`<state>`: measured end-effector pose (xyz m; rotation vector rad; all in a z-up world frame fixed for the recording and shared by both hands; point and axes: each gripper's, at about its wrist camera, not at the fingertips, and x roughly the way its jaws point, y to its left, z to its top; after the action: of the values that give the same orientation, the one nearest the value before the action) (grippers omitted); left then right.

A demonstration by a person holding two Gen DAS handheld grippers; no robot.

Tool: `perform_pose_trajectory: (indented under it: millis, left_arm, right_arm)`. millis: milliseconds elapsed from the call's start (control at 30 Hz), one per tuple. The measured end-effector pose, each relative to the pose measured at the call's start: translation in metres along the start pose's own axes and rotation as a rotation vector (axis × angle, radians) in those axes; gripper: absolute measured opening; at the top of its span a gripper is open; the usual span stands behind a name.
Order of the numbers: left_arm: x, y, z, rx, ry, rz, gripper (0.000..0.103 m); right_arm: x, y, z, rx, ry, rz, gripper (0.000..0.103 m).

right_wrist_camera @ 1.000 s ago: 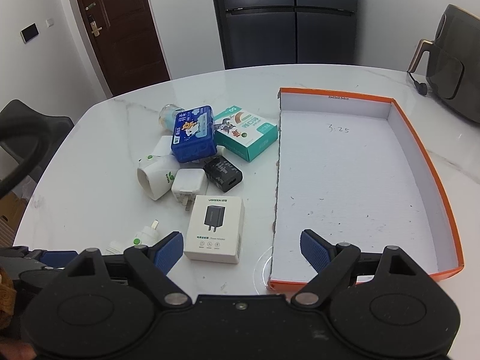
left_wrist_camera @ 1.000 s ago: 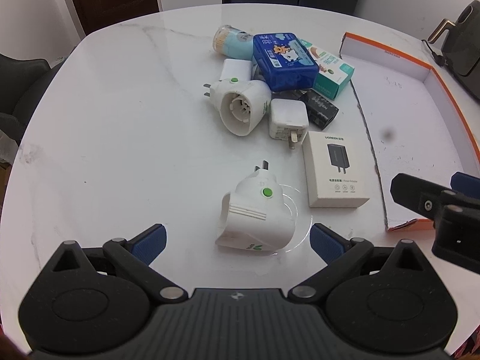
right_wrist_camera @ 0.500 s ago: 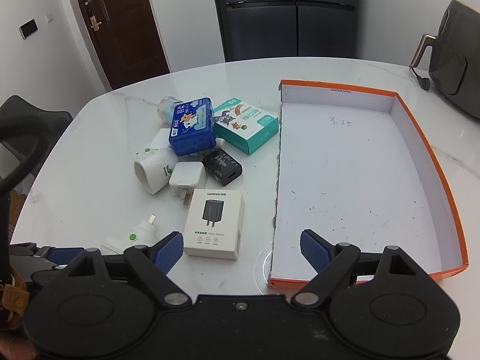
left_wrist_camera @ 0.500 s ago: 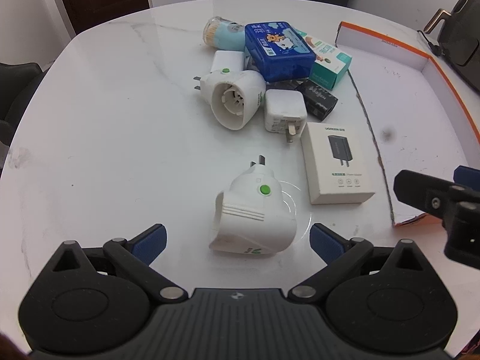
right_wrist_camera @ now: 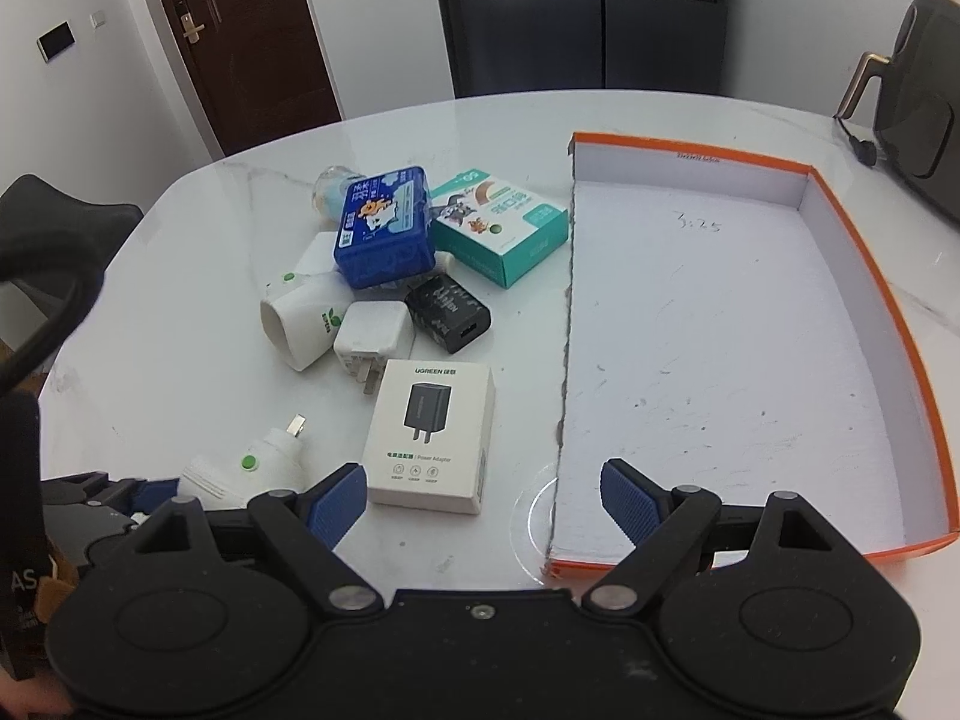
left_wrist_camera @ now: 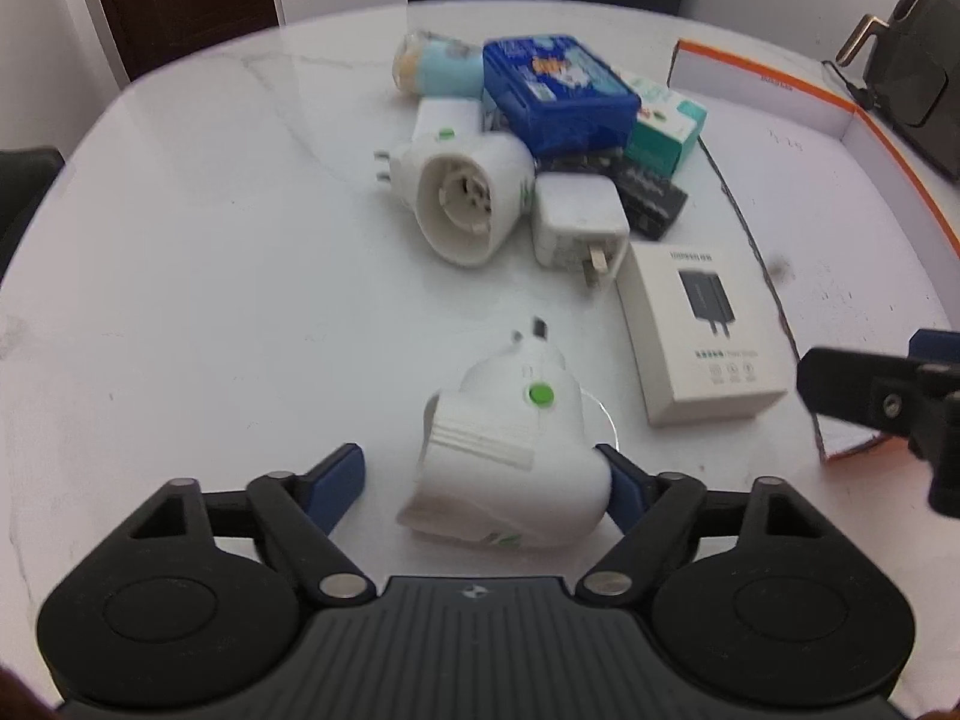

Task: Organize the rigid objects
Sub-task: 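Close the left gripper on the white adapter while the right grips the UGREEN box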

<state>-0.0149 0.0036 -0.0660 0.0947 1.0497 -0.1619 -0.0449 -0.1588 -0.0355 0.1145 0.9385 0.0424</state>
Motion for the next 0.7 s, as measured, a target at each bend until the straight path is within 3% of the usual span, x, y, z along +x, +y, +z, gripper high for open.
perform_pose_trajectory:
  millis: [33,167,500,567,633,700]
  left_arm:
    - [-0.001,0.000,0.000,0.009,-0.017,-0.006,0.066]
    - [-0.003,0.005,-0.001,-0.007,-0.043,-0.030,0.066]
    - [-0.023,0.039,-0.003,-0.129,-0.070,0.006,0.066]
    - [-0.027,0.043,-0.001,-0.143,-0.078,0.011,0.066]
    - [-0.031,0.045,0.001,-0.152,-0.086,0.013,0.066]
    - [-0.033,0.047,0.004,-0.168,-0.089,0.008,0.066]
  right_arm:
    - [0.002,0.001,0.000,-0.001,0.007,0.007,0.100]
    - [0.014,0.008,0.004,-0.028,0.019,0.018,0.100]
    - [0.063,0.030,0.021,-0.083,0.084,0.013,0.098]
    - [0.075,0.033,0.021,-0.087,0.117,0.019,0.081]
    - [0.080,0.036,0.022,-0.108,0.107,0.003,0.073]
    - [0.079,0.037,0.024,-0.113,0.103,0.014,0.071]
